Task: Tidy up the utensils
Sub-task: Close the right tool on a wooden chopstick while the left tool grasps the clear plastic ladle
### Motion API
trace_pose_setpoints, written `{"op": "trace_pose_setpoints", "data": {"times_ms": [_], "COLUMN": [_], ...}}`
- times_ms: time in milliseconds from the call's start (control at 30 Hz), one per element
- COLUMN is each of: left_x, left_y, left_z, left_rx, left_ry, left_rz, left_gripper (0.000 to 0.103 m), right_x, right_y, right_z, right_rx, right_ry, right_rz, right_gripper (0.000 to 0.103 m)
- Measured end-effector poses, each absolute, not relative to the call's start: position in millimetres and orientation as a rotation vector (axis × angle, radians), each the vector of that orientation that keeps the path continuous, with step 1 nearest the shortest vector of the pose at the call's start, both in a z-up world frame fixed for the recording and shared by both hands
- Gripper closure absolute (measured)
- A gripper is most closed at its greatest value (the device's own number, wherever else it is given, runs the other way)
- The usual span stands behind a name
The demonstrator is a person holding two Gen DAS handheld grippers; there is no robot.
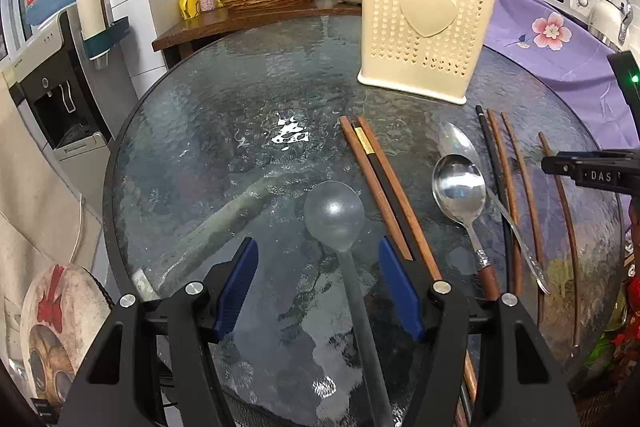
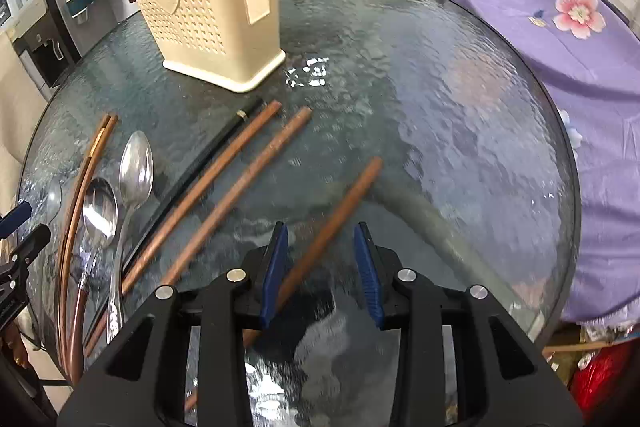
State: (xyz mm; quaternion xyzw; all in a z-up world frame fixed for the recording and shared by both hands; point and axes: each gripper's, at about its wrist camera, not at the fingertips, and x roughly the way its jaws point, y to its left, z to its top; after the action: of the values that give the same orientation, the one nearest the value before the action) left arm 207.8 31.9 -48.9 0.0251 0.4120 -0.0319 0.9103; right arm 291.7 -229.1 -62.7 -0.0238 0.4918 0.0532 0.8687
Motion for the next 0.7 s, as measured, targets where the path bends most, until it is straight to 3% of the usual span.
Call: {"op": "trace_pose_setpoints", "data": {"times_ms": [267,367,700], "left_x": [222,228,241], "left_y": [26,23,11], "left_z": [-50,-54,-52], "left_rx": [0.078,0.097,0.121], "left_ry": [0.871,0.888,0.917], "left_rz": [-0.043,-0.023,-0.001], "left_gripper": [0.046,0.054,0.054], "right_x": [326,330,340], "right_y": [-217,-208,-197], "right_z": [-58,-57,-55], "right_rx": [-0.073,-0.102,-0.133], "right_ry": [1.051,1.059,1.116], "right_rz": [0.167,0.188,0.207], "right_gripper": [0.088,0.09,0.09]}}
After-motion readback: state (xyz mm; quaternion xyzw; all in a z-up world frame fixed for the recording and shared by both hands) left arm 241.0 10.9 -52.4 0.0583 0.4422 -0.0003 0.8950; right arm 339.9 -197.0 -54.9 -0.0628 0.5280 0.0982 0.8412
